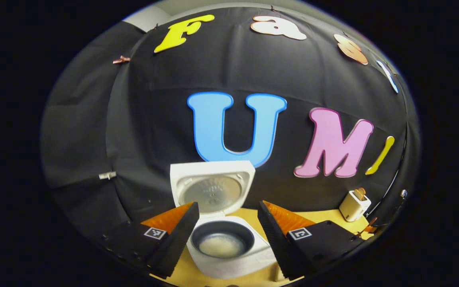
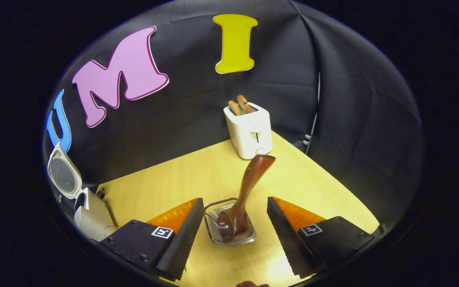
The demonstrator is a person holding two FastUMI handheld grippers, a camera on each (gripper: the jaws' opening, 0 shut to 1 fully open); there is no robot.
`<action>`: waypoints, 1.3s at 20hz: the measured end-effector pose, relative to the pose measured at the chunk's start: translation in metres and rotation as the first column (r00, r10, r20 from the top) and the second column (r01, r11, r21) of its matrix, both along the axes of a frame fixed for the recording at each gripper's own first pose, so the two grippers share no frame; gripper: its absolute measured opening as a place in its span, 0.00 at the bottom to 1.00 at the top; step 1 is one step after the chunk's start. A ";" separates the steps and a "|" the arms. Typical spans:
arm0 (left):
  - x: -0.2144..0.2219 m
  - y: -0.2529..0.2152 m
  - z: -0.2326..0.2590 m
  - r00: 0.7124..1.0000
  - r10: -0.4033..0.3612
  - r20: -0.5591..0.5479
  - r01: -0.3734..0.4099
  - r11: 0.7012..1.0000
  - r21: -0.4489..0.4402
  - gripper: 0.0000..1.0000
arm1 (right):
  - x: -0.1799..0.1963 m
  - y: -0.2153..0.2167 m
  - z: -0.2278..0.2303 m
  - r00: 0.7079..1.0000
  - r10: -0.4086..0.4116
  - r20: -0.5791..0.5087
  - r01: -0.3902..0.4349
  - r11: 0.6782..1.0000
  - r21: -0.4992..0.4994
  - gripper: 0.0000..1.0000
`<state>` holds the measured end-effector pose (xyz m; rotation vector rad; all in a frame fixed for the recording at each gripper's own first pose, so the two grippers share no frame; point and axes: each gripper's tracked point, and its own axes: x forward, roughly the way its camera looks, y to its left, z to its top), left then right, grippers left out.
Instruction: Close the left gripper, press the button to open the rice cooker; take a wooden spoon from the chopstick holder with the right hand, scoop a spoonful of rice and pour it into the rice cooker, then put the wooden spoon back into the chopstick holder.
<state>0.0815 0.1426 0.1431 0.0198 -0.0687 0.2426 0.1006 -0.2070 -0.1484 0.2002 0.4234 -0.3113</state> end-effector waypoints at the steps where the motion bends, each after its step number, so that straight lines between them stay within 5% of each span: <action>1: 0.005 0.011 0.015 1.000 0.014 0.019 -0.014 1.000 0.008 0.95 | -0.011 0.000 0.004 1.000 -0.010 0.004 0.010 1.000 -0.010 0.99; 12: 0.104 0.074 0.098 0.995 0.024 0.094 -0.026 0.999 0.029 0.94 | -0.100 0.025 0.055 0.995 -0.084 0.052 0.088 0.993 -0.076 0.99; 20: 0.195 0.113 0.051 0.999 0.022 -0.032 -0.023 0.999 -0.036 0.94 | -0.104 0.061 0.077 0.997 -0.035 0.075 0.042 0.995 -0.093 0.99; 26: 0.206 0.106 0.023 0.989 -0.006 -0.151 -0.003 0.998 -0.058 0.98 | -0.106 0.074 0.061 0.998 -0.006 0.059 0.010 0.998 -0.063 0.99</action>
